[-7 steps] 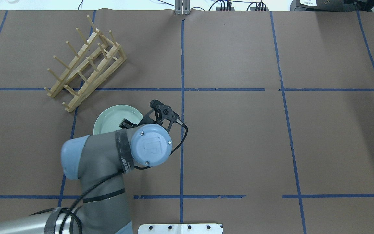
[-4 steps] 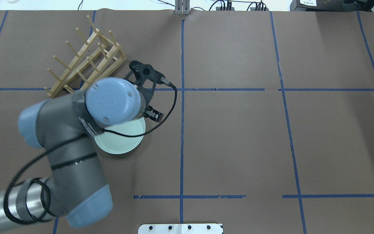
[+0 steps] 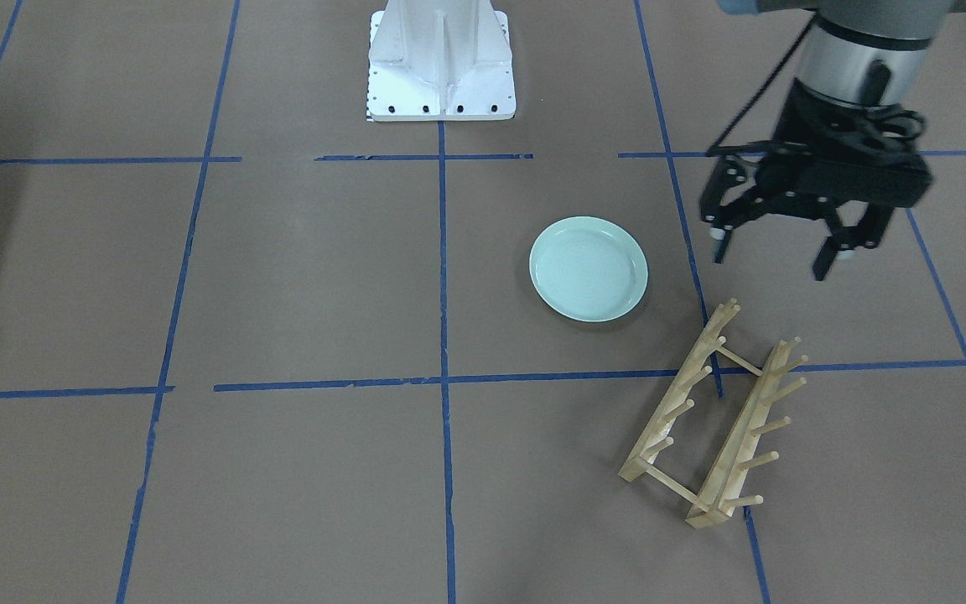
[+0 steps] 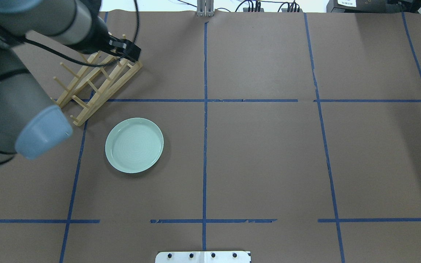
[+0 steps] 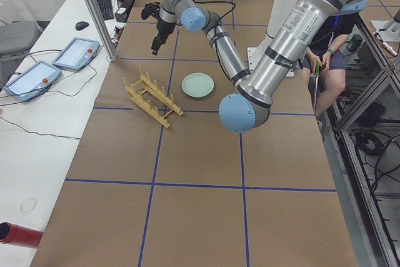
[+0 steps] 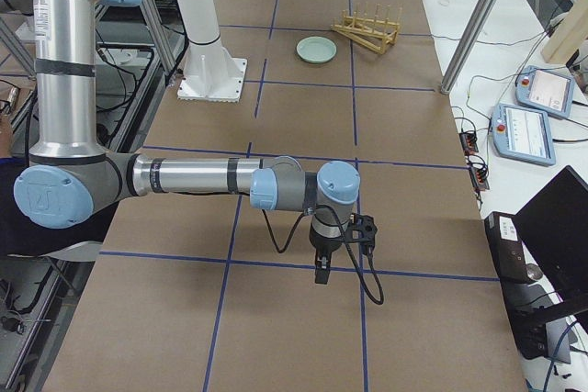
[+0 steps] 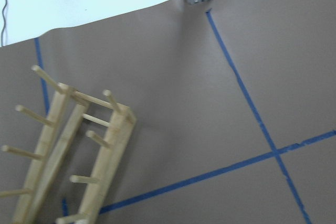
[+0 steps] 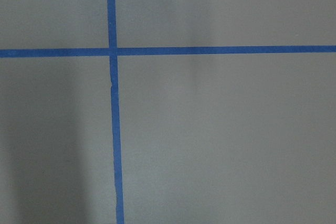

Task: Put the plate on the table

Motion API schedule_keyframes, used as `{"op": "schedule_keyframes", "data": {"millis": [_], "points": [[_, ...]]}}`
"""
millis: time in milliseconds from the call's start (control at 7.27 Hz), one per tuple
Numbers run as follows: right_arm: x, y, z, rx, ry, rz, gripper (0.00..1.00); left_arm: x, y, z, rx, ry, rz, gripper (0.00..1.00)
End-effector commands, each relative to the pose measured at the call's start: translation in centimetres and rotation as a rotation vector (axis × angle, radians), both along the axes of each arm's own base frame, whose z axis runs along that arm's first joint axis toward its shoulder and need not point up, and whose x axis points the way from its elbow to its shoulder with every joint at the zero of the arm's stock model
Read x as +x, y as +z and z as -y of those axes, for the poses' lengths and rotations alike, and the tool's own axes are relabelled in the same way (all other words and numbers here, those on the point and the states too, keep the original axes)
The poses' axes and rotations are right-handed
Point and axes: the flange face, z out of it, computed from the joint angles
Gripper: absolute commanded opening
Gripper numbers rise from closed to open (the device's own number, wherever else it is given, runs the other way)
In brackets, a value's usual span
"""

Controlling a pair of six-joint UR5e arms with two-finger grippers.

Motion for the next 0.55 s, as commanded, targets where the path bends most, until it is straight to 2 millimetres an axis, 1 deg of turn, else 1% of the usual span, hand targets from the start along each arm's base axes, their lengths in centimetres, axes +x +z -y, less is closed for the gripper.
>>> {"op": "schedule_keyframes", "data": {"millis": [0, 138, 275, 412], "points": [[0.0, 0.0, 0.0, 0.000, 0.001, 0.000, 1.00, -14.4, 14.4, 1.6, -0.077, 0.097, 0.043, 1.00], [0.0, 0.0, 0.0, 0.001, 0.000, 0.000, 1.00, -19.9, 22.1, 1.6, -0.127, 0.147, 0.025, 1.00], [0.0, 0.0, 0.0, 0.001, 0.000, 0.000, 1.00, -22.9, 30.6, -1.5, -0.189, 0.202, 0.025, 1.00], [0.0, 0.0, 0.0, 0.000, 0.001, 0.000, 1.00, -25.7, 36.7, -4.8, -0.185, 0.208, 0.033, 1.00]]}}
